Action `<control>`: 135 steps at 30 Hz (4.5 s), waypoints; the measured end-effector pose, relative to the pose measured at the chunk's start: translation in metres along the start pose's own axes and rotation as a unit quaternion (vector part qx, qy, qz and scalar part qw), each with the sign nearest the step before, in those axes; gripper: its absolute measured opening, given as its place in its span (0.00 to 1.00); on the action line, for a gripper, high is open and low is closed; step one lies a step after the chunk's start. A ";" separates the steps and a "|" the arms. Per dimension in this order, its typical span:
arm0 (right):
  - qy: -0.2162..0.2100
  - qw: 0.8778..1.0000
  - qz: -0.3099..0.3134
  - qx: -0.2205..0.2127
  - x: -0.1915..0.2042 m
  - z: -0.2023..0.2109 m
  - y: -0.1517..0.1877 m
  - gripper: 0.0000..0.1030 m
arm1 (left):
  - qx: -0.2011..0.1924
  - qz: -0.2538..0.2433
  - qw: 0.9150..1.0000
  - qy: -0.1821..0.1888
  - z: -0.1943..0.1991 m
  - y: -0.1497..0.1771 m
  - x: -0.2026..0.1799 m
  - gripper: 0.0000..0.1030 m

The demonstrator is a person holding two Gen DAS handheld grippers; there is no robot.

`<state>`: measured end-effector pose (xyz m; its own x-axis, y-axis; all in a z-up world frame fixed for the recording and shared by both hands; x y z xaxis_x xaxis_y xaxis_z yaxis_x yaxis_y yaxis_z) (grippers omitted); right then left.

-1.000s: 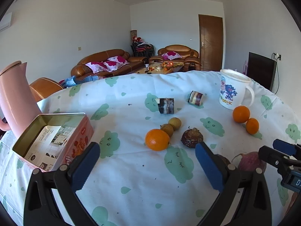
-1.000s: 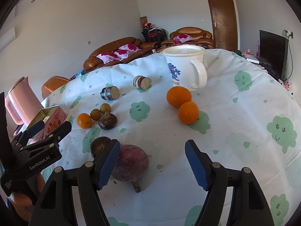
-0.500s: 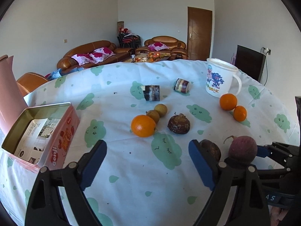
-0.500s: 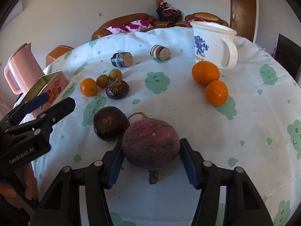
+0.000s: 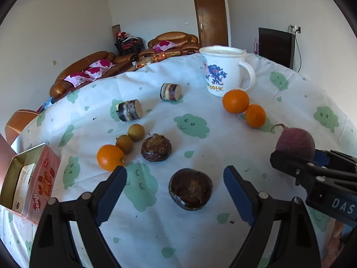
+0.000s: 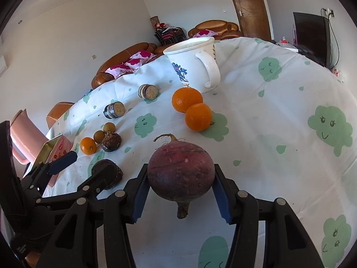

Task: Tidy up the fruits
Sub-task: 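Grasp the dark red beetroot with the right tool while the left tool grasps a dark brown round fruit, then carry both fruits over the tin box and open both tools to drop them inside, then lift both open tools out of the tin box back toward the fruits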

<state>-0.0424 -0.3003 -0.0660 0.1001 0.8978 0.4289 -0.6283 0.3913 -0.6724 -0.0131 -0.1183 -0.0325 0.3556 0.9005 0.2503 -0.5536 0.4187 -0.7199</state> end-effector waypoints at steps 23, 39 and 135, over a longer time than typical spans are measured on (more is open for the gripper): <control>0.034 0.999 0.023 -0.025 0.005 0.011 0.002 0.54 | 0.001 0.073 0.992 0.105 0.007 0.008 0.044 0.43; -0.040 0.986 0.154 -0.039 0.160 -0.030 -0.004 0.54 | -0.079 0.162 0.983 -0.020 0.021 0.022 0.222 0.43; 0.039 0.961 0.211 -0.175 0.198 -0.061 -0.006 0.77 | -0.073 0.232 0.936 -0.255 0.015 0.068 0.260 1.00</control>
<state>0.0287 -0.1124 -0.0138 -0.0398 0.9986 0.0358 -0.3283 0.0207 -0.9443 0.0307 0.1464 -0.0070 -0.3235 0.9360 0.1389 -0.4382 -0.0180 -0.8987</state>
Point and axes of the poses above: each gripper's, at about its wrist camera, not at the fingertips, and z roughly against the way its jaws point, x to its left, y to its underside, the point moved 1 cm from there along -z, roughly the way its jaws point, and after that the axes turned 10 degrees about -y, right-handed, at the moved point
